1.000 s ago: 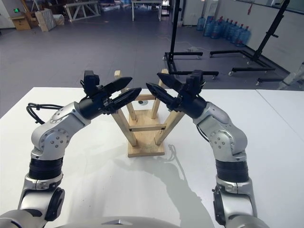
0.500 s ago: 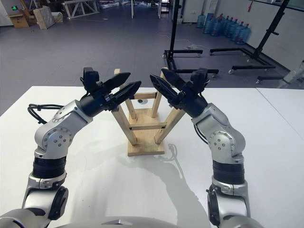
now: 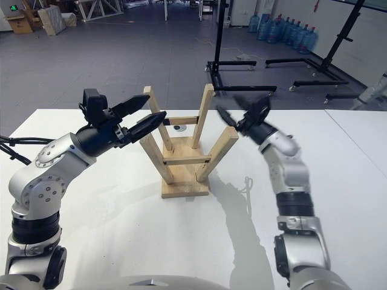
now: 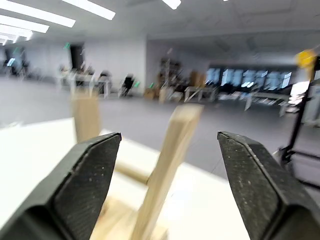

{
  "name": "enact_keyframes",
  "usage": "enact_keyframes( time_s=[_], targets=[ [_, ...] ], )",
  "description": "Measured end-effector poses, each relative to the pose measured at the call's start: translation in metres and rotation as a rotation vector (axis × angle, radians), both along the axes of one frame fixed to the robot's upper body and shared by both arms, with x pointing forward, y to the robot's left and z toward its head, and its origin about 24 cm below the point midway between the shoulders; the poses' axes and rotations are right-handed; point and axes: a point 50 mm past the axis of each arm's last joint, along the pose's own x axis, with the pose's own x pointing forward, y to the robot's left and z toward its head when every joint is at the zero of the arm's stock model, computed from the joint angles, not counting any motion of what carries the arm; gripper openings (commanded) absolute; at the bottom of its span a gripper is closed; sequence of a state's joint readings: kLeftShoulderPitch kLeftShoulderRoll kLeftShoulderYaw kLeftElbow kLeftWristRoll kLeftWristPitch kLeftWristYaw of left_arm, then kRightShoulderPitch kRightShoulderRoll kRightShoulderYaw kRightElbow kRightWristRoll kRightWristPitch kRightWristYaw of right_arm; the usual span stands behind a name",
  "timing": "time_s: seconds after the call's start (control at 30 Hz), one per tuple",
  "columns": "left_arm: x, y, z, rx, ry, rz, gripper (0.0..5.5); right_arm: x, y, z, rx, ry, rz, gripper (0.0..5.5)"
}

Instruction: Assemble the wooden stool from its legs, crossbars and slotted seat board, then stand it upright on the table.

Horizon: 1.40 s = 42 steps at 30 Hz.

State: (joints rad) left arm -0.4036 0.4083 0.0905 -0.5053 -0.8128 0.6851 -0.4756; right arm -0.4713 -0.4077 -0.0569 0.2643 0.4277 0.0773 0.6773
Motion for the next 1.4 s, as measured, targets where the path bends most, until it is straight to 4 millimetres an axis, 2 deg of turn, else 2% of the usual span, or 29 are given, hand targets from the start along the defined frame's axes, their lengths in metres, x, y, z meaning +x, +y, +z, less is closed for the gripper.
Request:
enact_keyframes(
  time_s=[0.13, 0.17, 0.3, 0.4, 0.47, 0.53, 0.63, 0.73, 0.8, 0.87, 0.97, 1.07, 1.13, 1.23, 1.4],
  targets=[
    [-0.001, 0.006, 0.005, -0.045, -0.007, -0.003, 4.08, -0.021, 0.017, -0.037, 0.018, 0.1, 0.21, 3.57],
    [-0.001, 0.007, 0.005, -0.045, -0.007, 0.008, 4.08, -0.029, 0.019, -0.039, 0.042, 0.116, 0.263, 3.57],
    [0.004, 0.018, 0.005, -0.06, 0.002, 0.08, 4.08, -0.067, 0.029, -0.028, 0.017, 0.14, 0.485, 3.57],
    [0.008, 0.029, 0.004, -0.086, 0.013, 0.146, 4.08, -0.099, 0.05, -0.006, -0.012, 0.123, 0.663, 3.57],
    [0.007, 0.032, -0.005, -0.082, 0.047, 0.162, 4.08, -0.104, 0.056, 0.006, -0.023, 0.101, 0.711, 3.57],
    [0.008, 0.033, -0.011, -0.068, 0.066, 0.179, 4.08, -0.102, 0.05, 0.003, -0.045, 0.135, 0.702, 3.57],
    [0.009, 0.035, -0.019, -0.065, 0.085, 0.2, 4.08, -0.105, 0.021, -0.013, -0.057, 0.296, 0.667, 3.57],
    [0.009, 0.038, -0.021, -0.058, 0.079, 0.218, 4.08, -0.121, 0.005, -0.03, -0.016, 0.431, 0.683, 3.57],
    [0.006, 0.047, -0.025, -0.05, 0.076, 0.236, 4.08, -0.132, -0.005, -0.045, -0.013, 0.52, 0.674, 3.57],
    [-0.001, 0.057, -0.03, -0.025, 0.055, 0.226, 4.08, -0.128, -0.016, -0.058, -0.081, 0.533, 0.604, 3.57],
    [-0.015, 0.069, -0.034, 0.024, 0.027, 0.192, 4.08, -0.105, -0.034, -0.077, -0.189, 0.51, 0.457, 3.57],
    [-0.026, 0.079, -0.035, 0.047, 0.019, 0.159, 4.08, -0.08, -0.036, -0.079, -0.238, 0.422, 0.398, 3.57],
    [-0.028, 0.084, -0.036, 0.076, 0.029, 0.158, 4.08, -0.071, -0.034, -0.077, -0.239, 0.37, 0.398, 3.57],
    [-0.039, 0.091, -0.055, 0.186, 0.121, 0.116, 4.08, -0.059, -0.034, -0.082, -0.309, 0.313, 0.409, 3.57],
    [-0.055, 0.087, -0.095, 0.57, 0.228, -0.019, 4.08, -0.049, -0.02, -0.086, -0.304, 0.237, 0.456, 3.57]
  ],
)
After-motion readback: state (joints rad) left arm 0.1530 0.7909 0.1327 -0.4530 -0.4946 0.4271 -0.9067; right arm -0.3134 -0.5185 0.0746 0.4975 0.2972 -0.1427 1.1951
